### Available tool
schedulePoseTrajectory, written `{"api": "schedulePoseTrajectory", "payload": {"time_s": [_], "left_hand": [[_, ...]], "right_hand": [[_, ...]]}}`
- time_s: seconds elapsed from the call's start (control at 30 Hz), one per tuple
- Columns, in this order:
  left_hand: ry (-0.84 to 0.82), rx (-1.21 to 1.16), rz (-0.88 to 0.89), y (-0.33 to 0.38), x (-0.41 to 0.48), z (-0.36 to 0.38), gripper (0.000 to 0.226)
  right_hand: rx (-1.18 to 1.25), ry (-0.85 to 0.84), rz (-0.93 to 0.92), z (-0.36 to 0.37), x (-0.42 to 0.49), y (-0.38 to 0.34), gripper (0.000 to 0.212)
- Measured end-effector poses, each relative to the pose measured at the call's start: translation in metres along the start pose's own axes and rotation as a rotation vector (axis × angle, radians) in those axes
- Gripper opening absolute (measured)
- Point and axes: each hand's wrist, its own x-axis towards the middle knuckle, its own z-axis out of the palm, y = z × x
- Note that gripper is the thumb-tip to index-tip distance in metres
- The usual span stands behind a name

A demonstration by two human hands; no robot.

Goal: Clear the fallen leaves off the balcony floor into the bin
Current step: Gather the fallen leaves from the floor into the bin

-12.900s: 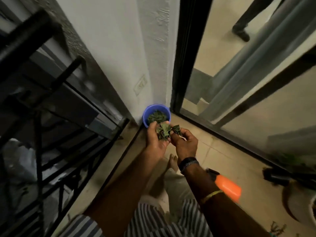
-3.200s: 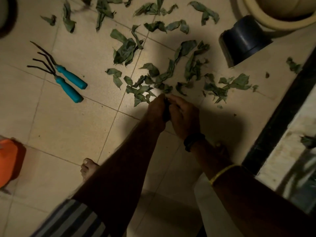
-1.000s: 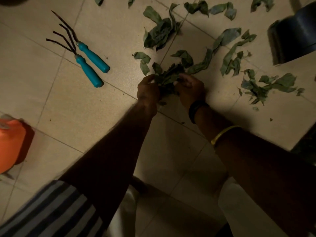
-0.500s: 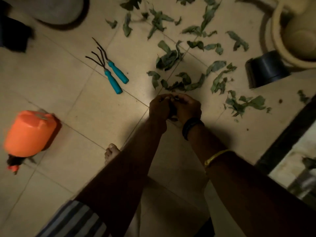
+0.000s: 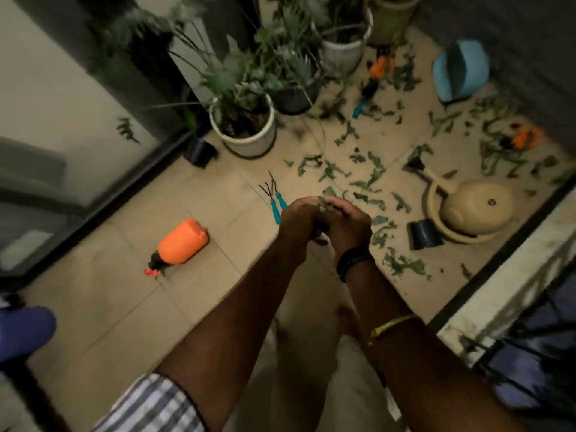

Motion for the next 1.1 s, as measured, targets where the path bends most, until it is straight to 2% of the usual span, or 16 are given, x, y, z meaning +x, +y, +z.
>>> {"api": "schedulePoseTrajectory", "payload": {"time_s": [0.2, 0.4, 0.53, 0.7, 0.9, 1.1], "left_hand": [[0.199, -0.259, 0.035, 0.051, -0.114, -0.018, 0.023], [0.376, -0.384, 0.134, 0.057, -0.196, -0.056, 0.022], [0.486, -0.492, 0.170, 0.048, -0.239, -0.098, 0.022], [0.598, -0.602, 0.225, 0.028, -0.282, -0.175, 0.020], [0.713, -0.677, 0.266, -0.006, -0.344, -0.303, 0.021], [0.835, -0.708, 0.278, -0.041, -0.413, -0.429, 0.021]], "right_hand": [[0.017, -0.171, -0.019, -0.006, -0.082, -0.085, 0.042], [-0.058, -0.409, -0.104, 0.006, -0.147, -0.122, 0.034], [-0.119, -0.546, -0.140, 0.030, -0.199, -0.131, 0.038], [-0.178, -0.680, -0.153, 0.088, -0.271, -0.128, 0.038], [-0.223, -0.812, -0.179, 0.186, -0.381, -0.105, 0.036], [-0.246, -0.961, -0.165, 0.280, -0.497, -0.072, 0.026]]}}
